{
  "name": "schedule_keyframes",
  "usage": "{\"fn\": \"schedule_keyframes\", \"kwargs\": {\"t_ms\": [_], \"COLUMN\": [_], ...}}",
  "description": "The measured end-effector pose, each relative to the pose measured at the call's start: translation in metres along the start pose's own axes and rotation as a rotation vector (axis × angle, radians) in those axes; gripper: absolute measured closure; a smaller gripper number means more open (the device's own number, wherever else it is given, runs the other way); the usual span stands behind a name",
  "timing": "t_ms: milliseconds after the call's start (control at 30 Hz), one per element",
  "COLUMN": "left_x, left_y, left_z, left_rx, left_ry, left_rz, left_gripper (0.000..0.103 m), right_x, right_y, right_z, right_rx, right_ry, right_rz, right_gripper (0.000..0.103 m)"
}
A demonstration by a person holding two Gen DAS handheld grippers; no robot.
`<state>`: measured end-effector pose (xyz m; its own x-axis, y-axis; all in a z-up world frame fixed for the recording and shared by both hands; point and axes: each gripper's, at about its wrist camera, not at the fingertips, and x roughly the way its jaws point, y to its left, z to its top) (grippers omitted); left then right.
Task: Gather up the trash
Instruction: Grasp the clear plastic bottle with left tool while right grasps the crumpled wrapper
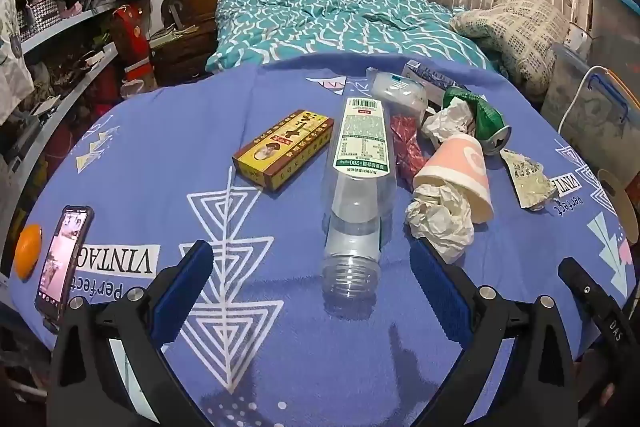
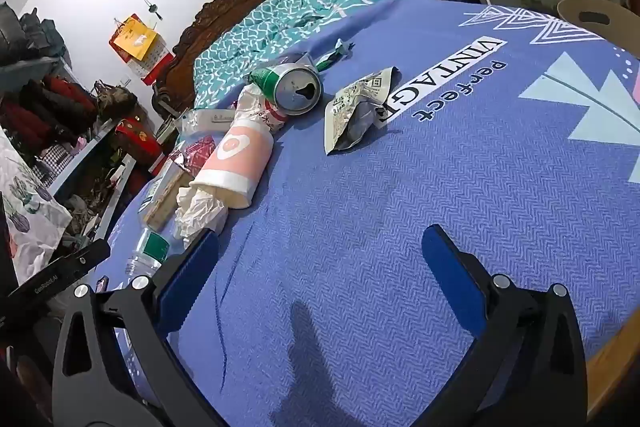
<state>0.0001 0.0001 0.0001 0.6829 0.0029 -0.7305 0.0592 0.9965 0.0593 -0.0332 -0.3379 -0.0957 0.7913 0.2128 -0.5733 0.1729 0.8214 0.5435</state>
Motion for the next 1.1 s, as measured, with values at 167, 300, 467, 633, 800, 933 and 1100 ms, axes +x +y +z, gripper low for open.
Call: {"fn": "schedule_keyframes", "kwargs": {"t_ms": [167, 300, 467, 633, 800, 933, 1100], "left_x": [0.003, 0.005, 0.006, -0.002, -0.003, 0.003, 0.008], "left_y": [-0.001, 0.000, 0.006, 0.011, 0.014, 0.012, 0.010], "left_z": [-0.001, -0.004, -0.010, -0.021, -0.025, -0.025, -0.026], "left_rx": [-0.008, -0.021, -0.053, -0.092, -0.084, -0.069, -0.051], "left_ry": [-0.001, -0.009, -0.003, -0.014, 0.001, 0.029, 0.054], "left_rz": [-0.003, -0.027, -0.045, -0.077, -0.121, -0.091, -0.049], "left_gripper": [0.009, 0.009, 0.009, 0.009, 0.009, 0.009, 0.009], "right_x": [0.000, 0.001, -0.004, -0.012, -0.017, -0.012, -0.008], "right_y": [0.003, 0.017, 0.019, 0.035, 0.049, 0.056, 0.063], "right_z": [-0.003, -0.001, 0.003, -0.006, -0.002, 0.003, 0.009], "right_rx": [-0.014, -0.053, -0.092, -0.182, -0.244, -0.278, -0.290], "right_ry": [0.012, 0.039, 0.008, -0.037, -0.065, -0.058, -0.048], "right_rz": [-0.019, -0.062, -0.083, -0.109, -0.118, -0.115, -0.082], "right_gripper": [0.003, 0.003, 0.003, 0.003, 0.005, 0.020, 0.037]}}
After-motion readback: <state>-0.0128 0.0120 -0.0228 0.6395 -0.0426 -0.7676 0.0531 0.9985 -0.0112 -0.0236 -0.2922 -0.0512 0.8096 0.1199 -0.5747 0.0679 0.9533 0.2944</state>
